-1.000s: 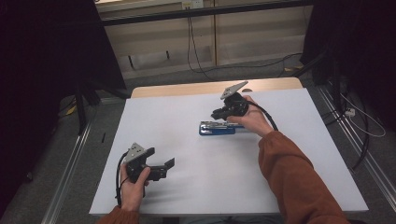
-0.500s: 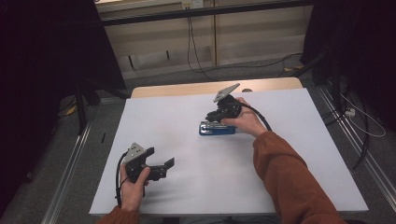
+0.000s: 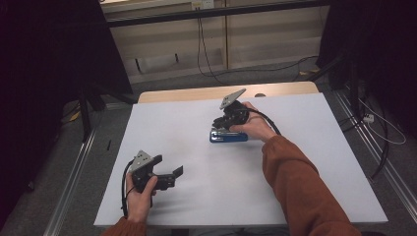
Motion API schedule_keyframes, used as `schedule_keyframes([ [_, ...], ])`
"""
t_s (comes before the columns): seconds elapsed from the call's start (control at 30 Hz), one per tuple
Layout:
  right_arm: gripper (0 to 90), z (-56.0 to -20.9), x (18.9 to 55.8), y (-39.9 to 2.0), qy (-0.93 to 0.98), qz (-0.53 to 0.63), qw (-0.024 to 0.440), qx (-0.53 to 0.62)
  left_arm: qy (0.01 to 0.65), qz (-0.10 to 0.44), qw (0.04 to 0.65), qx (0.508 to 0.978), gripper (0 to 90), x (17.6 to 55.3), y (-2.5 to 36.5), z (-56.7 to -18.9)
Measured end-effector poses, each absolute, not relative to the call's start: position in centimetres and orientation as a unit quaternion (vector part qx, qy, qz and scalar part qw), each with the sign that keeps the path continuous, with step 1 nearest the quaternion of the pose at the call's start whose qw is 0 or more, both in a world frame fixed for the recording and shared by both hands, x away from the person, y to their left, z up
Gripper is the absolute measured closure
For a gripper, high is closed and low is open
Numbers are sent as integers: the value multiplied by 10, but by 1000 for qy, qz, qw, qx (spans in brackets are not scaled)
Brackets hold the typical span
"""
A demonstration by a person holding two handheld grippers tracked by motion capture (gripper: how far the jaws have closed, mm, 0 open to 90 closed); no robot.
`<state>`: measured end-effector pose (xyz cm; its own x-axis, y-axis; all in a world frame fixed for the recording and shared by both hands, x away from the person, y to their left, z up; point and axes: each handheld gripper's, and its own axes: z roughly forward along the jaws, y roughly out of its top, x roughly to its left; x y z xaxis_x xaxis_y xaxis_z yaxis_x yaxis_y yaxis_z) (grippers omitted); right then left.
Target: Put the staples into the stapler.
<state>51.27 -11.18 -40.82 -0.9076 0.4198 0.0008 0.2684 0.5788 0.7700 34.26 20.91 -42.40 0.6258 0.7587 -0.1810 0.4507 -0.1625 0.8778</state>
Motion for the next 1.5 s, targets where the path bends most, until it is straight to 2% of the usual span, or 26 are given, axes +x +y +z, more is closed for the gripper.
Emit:
schedule_keyframes([
  [0.2, 790, -409, 512, -111, 891, 408, 98, 170, 405, 148, 503, 749, 42, 343, 208, -425],
  [0.6, 790, -413, 520, -121, 897, 408, 66, 158, 403, 150, 499, 752, 42, 343, 209, -425],
  [1.13, 790, -418, 524, -118, 905, 397, 50, 143, 404, 150, 498, 753, 42, 343, 209, -425],
  [1.5, 790, -420, 525, -119, 908, 391, 55, 139, 404, 150, 498, 752, 41, 343, 209, -425],
])
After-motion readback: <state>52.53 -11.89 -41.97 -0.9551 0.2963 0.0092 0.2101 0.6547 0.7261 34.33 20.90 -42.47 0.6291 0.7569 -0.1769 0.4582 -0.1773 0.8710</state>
